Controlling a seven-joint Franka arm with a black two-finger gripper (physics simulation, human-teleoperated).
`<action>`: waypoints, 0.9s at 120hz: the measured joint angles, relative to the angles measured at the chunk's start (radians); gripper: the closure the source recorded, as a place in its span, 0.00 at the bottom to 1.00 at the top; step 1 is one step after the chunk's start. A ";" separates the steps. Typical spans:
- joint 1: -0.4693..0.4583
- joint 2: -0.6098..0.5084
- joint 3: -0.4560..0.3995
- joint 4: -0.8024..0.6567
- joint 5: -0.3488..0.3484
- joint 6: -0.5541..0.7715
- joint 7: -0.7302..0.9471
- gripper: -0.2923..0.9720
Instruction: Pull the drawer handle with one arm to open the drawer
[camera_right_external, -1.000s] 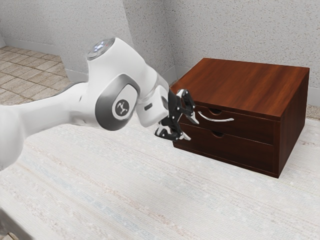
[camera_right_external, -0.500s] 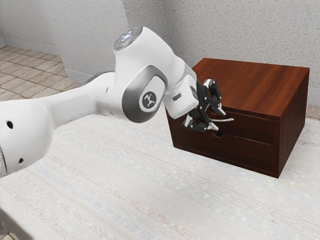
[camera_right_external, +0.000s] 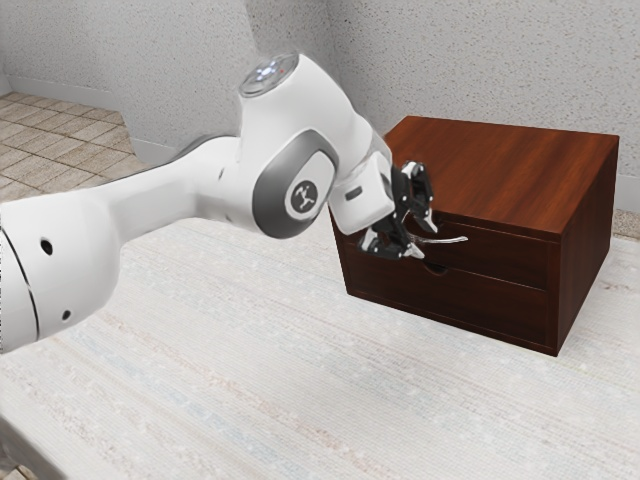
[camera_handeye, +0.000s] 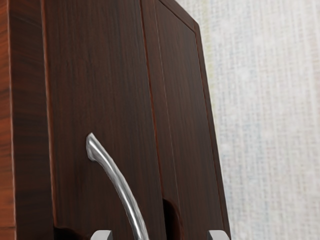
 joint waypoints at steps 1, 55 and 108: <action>-0.001 0.000 0.000 -0.003 0.000 -0.001 0.000 0.62; -0.005 -0.092 -0.003 -0.139 0.014 -0.031 -0.003 0.67; -0.029 -0.244 0.001 -0.327 0.037 -0.037 -0.003 0.69</action>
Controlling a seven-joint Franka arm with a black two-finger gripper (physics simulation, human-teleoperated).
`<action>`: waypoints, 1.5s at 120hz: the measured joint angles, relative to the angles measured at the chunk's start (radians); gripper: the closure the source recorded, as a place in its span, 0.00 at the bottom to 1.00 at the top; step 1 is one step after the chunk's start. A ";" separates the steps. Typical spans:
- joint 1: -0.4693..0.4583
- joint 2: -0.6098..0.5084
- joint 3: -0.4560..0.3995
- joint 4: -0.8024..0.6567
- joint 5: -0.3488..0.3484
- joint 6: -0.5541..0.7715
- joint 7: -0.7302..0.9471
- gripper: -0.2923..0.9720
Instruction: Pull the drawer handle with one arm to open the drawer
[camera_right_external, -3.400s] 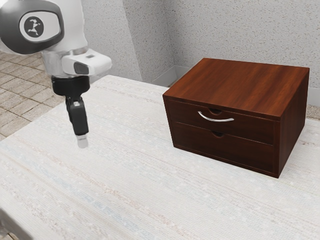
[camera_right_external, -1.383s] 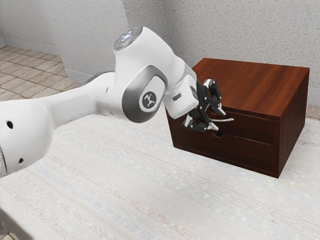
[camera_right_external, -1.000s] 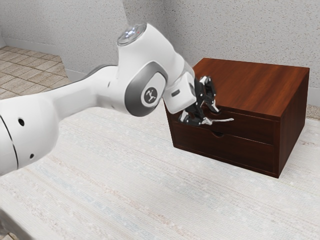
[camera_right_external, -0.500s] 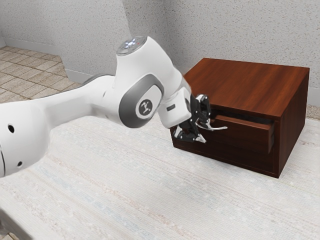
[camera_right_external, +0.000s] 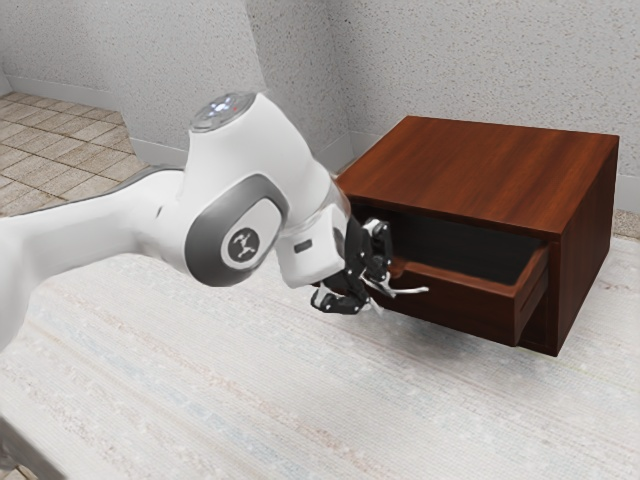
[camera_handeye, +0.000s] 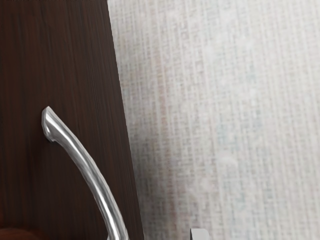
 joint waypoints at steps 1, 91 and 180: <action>-0.011 -0.004 0.011 -0.004 0.001 0.000 0.000 0.70; -0.025 -0.231 -0.002 -0.249 0.009 0.001 -0.001 0.69; -0.029 -0.335 -0.007 -0.349 0.018 0.003 -0.005 0.66</action>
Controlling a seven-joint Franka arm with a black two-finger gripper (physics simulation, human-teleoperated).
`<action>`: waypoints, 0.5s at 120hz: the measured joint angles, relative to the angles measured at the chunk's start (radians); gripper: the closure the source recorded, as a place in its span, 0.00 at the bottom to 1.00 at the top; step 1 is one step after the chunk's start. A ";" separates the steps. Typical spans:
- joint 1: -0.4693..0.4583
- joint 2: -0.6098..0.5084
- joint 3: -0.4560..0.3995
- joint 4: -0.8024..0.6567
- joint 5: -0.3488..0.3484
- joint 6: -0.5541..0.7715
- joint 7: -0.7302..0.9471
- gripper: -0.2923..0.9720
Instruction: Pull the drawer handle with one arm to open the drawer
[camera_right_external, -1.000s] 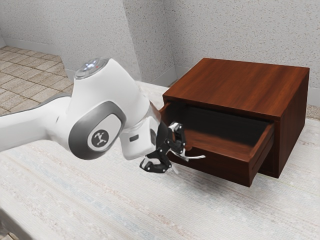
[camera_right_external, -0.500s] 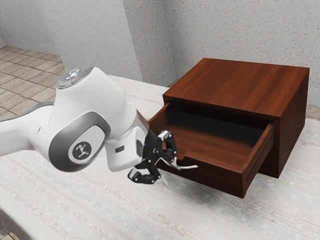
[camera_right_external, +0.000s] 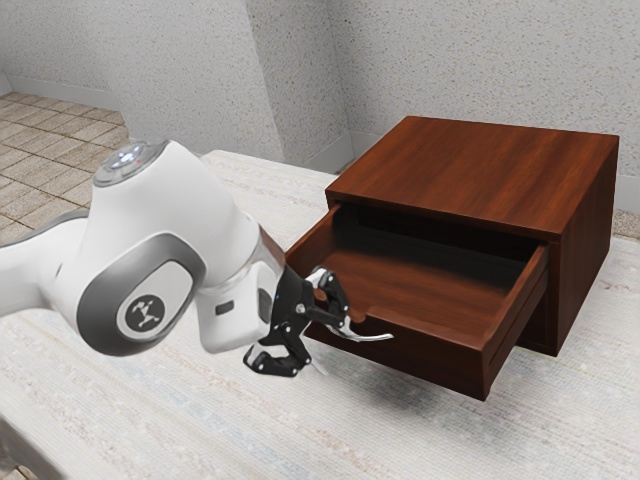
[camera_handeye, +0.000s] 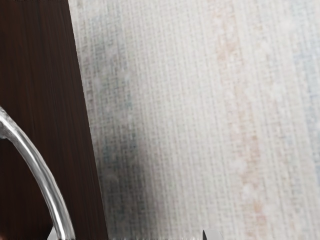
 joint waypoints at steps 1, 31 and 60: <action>0.000 0.000 0.000 0.001 0.000 0.000 0.000 0.66; 0.007 -0.024 -0.022 0.129 0.038 -0.052 -0.001 0.72; 0.140 0.067 0.019 0.690 0.161 -0.602 -0.181 0.43</action>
